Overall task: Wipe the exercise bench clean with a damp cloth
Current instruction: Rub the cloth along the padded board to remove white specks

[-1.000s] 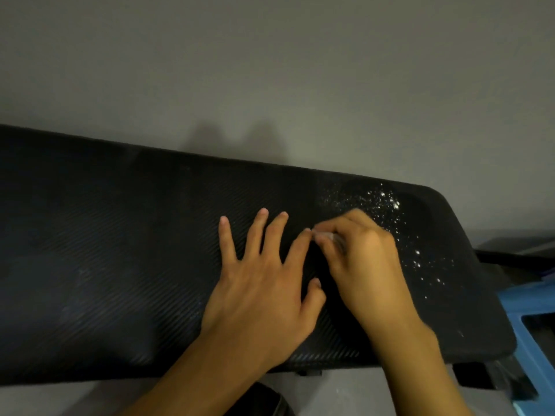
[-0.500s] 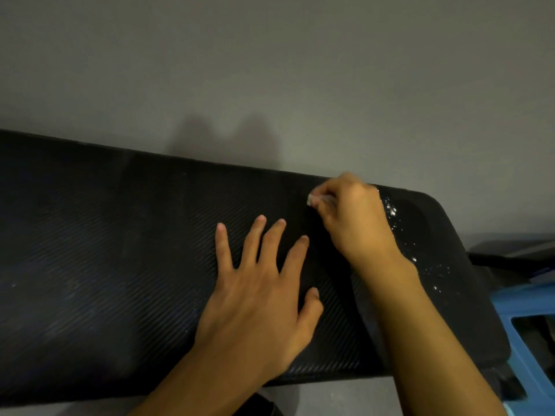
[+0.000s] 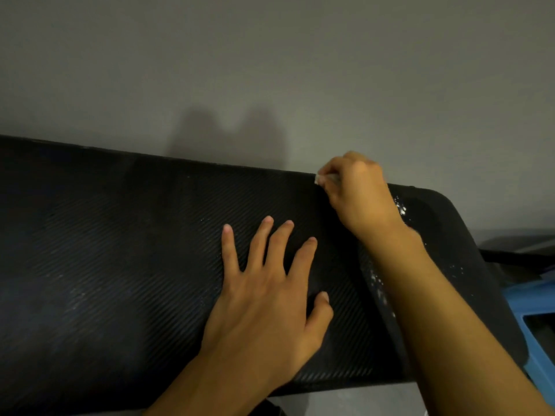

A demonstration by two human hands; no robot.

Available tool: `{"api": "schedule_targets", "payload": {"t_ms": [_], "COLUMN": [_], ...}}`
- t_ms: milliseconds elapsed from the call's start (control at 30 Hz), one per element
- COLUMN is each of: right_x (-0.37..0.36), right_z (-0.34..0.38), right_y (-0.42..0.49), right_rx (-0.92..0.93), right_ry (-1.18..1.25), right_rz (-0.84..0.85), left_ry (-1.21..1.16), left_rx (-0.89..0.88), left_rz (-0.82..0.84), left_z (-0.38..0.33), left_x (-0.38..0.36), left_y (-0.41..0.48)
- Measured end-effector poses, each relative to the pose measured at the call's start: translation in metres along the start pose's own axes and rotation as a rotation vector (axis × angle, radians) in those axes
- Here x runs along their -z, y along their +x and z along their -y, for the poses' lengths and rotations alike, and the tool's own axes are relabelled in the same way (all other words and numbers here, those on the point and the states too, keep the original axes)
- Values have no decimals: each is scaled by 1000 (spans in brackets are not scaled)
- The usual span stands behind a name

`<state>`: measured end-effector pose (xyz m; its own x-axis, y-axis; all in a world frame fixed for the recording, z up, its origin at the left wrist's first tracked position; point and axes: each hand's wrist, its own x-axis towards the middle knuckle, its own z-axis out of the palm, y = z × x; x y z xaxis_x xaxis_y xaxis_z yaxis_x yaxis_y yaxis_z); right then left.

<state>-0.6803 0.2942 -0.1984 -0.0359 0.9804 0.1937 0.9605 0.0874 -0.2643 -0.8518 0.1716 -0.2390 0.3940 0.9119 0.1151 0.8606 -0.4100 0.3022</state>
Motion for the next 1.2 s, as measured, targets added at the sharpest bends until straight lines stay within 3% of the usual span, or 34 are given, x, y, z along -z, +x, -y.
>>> {"api": "schedule_targets", "payload": {"t_ms": [133,567,900,1200], "right_x": [-1,12,19,26], "right_z": [9,35,6,7], "right_y": [-7,-227,-184,-218], "right_rx": [-12,38,-79,-6], "right_ry": [-11,227,220,229], "right_rz": [18,-124,-125,-99], "left_ry": [-26,-95,58,70], "left_rx": [13,-13,-40,-81], "left_rz": [-24,-14,1,-23], "left_z": [1,3,-25,-31], "left_x": [3,5,3,-11], "left_y": [0,-2,-16,-18]}}
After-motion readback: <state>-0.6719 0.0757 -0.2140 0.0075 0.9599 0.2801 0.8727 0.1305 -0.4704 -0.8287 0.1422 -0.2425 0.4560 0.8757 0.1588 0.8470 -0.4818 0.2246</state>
